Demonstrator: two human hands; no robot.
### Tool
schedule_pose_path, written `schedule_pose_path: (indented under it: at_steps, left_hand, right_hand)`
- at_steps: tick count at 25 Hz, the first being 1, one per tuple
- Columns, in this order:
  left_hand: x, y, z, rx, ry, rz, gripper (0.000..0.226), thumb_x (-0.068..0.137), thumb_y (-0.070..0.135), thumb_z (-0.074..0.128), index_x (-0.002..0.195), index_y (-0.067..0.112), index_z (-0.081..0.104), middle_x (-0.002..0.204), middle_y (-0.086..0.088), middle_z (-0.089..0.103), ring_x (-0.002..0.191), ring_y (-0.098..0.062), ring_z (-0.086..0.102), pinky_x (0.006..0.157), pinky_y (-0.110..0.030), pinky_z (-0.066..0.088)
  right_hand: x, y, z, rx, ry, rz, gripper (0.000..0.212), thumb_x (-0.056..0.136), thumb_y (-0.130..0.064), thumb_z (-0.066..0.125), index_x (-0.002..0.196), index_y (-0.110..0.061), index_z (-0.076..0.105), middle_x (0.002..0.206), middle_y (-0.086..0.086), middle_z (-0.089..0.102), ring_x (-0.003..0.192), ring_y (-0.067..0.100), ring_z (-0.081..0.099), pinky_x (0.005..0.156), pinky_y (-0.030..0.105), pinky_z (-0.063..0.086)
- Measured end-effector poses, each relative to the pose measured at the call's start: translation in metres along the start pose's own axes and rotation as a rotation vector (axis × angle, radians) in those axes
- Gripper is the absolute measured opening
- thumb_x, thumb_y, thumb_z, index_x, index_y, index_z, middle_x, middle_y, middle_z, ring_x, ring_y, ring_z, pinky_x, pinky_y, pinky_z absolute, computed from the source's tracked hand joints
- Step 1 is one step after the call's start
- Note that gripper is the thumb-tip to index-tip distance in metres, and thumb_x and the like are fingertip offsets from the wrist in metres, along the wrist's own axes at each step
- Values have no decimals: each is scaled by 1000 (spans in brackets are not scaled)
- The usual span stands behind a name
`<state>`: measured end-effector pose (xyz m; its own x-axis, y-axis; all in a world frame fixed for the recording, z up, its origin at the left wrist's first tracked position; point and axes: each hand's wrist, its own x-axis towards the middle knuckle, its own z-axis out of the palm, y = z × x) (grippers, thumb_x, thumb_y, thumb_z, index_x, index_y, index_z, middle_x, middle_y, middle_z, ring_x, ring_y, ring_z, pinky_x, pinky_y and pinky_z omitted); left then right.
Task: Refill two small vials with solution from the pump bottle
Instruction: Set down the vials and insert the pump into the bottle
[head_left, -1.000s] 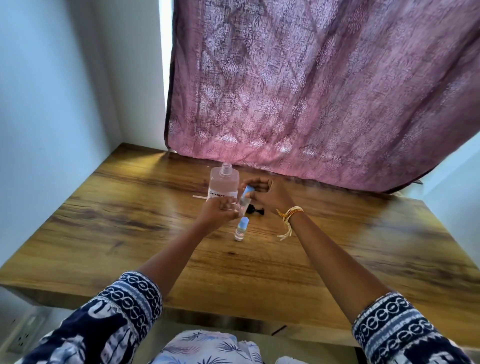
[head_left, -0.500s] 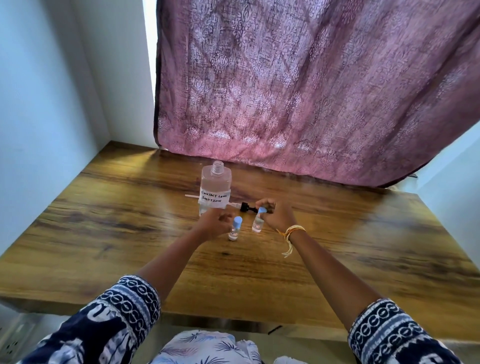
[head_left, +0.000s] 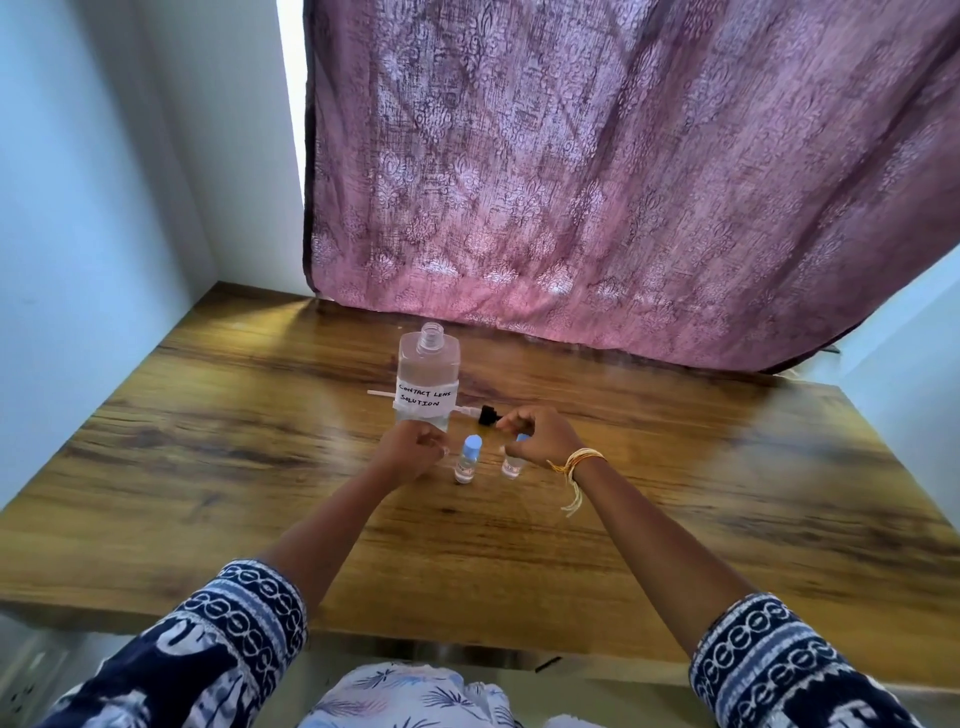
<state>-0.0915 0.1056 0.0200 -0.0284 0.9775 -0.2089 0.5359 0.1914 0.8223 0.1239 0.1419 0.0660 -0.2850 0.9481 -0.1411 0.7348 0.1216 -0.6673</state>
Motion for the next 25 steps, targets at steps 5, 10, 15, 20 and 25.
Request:
schedule_pose_path:
  at_steps: [5,10,15,20,25]
  left_hand:
    - [5,-1,-17,-11,202,-73,36,75,30,78,53,21,51,55,8,54,56,-13,51,52,-25,37]
    - [13,-6,-36,-20,257,-85,44,61,46,83,78,21,52,74,7,59,66,-11,55,55,-27,42]
    - [22,5,-54,-7,289,5,79,54,47,87,116,18,48,109,2,57,98,-19,56,81,-39,53]
    - [29,26,-61,-65,267,156,74,60,38,88,121,19,49,116,-2,60,104,-20,60,86,-39,53]
    - [37,45,-62,-149,326,210,77,60,34,88,125,20,48,115,0,62,100,-17,61,84,-34,52]
  right_hand:
    - [20,-13,2,-6,-16,66,20,78,-25,77,94,-13,74,94,4,73,76,10,62,61,16,44]
    - [52,-16,7,-217,-5,124,24,84,-14,65,107,-9,67,110,11,69,96,23,61,80,30,48]
    - [74,-18,17,-356,-55,63,48,83,-9,66,129,-8,53,132,13,57,119,30,55,89,27,43]
    - [89,-16,25,-502,-168,104,32,81,-14,73,111,-6,68,117,12,68,104,25,64,80,27,49]
    - [91,-13,18,-414,-124,136,30,80,-17,73,109,-9,71,112,11,69,103,25,64,76,27,47]
